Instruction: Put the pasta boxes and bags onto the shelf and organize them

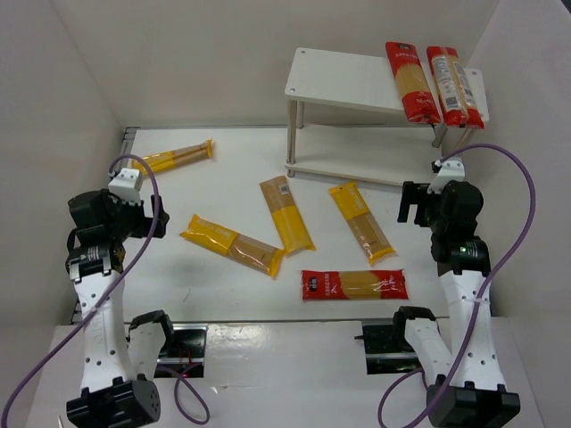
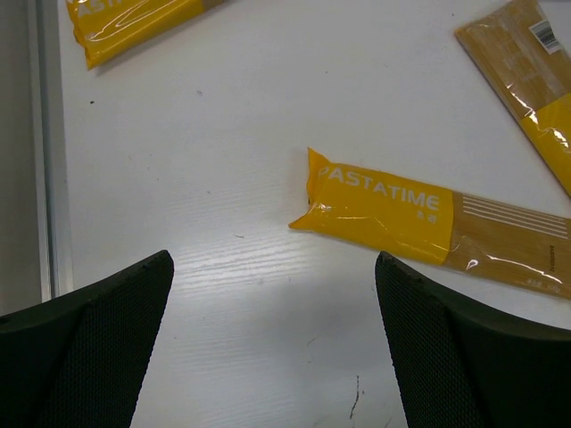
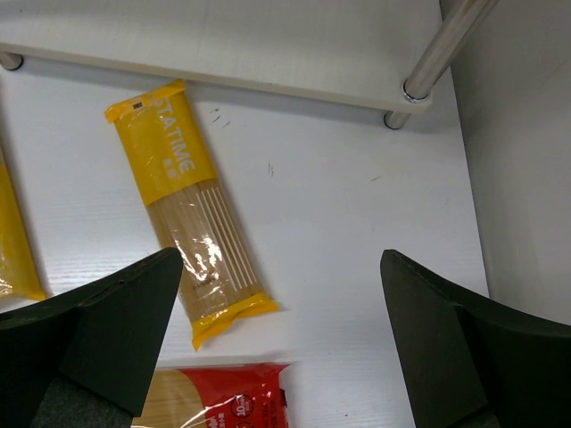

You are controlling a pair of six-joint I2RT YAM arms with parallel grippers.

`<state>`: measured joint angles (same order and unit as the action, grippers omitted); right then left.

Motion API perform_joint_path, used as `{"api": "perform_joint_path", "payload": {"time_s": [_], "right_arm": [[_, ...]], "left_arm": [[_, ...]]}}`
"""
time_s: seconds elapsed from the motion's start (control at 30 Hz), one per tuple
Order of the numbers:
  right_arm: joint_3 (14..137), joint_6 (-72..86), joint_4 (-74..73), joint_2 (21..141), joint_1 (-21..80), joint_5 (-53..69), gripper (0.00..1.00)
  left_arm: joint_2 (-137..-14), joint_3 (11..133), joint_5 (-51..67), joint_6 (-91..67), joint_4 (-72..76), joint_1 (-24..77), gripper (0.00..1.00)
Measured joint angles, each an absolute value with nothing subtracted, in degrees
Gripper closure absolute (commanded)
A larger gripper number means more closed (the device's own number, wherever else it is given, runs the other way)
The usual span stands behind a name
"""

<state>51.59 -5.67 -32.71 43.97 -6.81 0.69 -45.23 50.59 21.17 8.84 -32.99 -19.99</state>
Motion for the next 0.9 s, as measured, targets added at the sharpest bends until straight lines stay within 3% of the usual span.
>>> {"api": "perform_joint_path", "payload": {"time_s": [0.9], "right_arm": [[51.0, -5.8, -32.5, 39.7, -7.3, -0.7, 0.0]], "left_arm": [[-43.6, 50.2, 25.9, 10.4, -33.0, -20.1, 0.01]]}}
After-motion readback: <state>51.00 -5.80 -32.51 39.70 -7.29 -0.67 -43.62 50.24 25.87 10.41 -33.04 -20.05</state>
